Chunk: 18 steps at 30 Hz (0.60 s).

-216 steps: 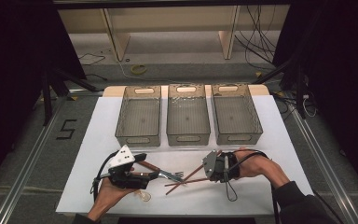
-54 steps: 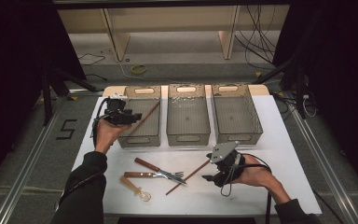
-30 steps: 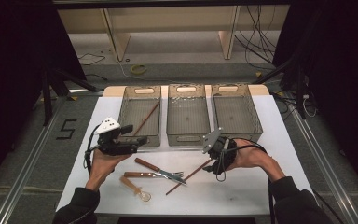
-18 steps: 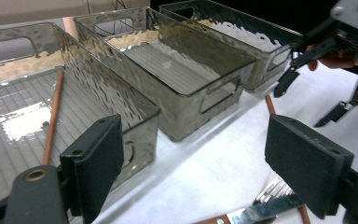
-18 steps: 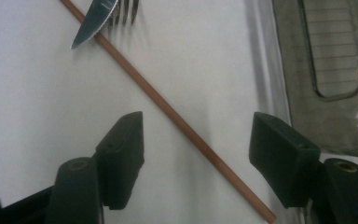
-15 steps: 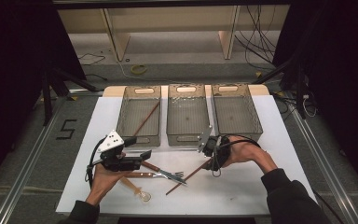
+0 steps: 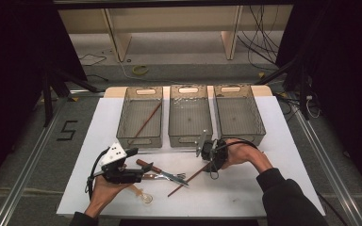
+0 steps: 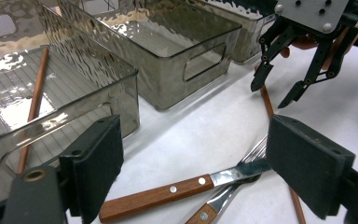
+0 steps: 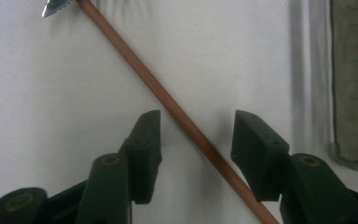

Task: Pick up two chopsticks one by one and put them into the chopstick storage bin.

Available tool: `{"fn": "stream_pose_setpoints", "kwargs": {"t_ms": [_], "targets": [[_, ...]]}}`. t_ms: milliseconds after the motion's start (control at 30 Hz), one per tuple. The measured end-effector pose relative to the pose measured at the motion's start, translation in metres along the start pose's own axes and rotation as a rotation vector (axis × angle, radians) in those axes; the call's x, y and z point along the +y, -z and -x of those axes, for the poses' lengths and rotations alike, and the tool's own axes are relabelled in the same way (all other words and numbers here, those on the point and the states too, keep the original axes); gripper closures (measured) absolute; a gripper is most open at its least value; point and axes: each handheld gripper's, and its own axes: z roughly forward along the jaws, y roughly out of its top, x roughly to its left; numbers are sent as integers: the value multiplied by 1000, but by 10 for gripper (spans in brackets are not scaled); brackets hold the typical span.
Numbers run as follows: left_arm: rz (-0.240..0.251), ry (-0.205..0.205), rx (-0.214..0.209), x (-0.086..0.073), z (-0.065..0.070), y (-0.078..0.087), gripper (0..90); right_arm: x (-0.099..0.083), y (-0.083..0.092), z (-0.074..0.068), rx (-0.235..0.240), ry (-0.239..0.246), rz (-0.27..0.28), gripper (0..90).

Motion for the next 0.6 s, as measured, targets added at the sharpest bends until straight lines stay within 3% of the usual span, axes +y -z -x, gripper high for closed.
{"fn": "stream_pose_setpoints", "kwargs": {"t_ms": [233, 333, 600], "targets": [[-9, -9, -2, -2, 1, -2, 184, 2, -5, 3, 23, 16, -7, 581], [-11, -5, -6, -3, 1, -2, 185, 3, -5, 2, 39, 1, -19, 604], [-23, -16, -14, -3, 2, -3, 187, 5, -3, -3, 57, 34, -80, 674]]}}
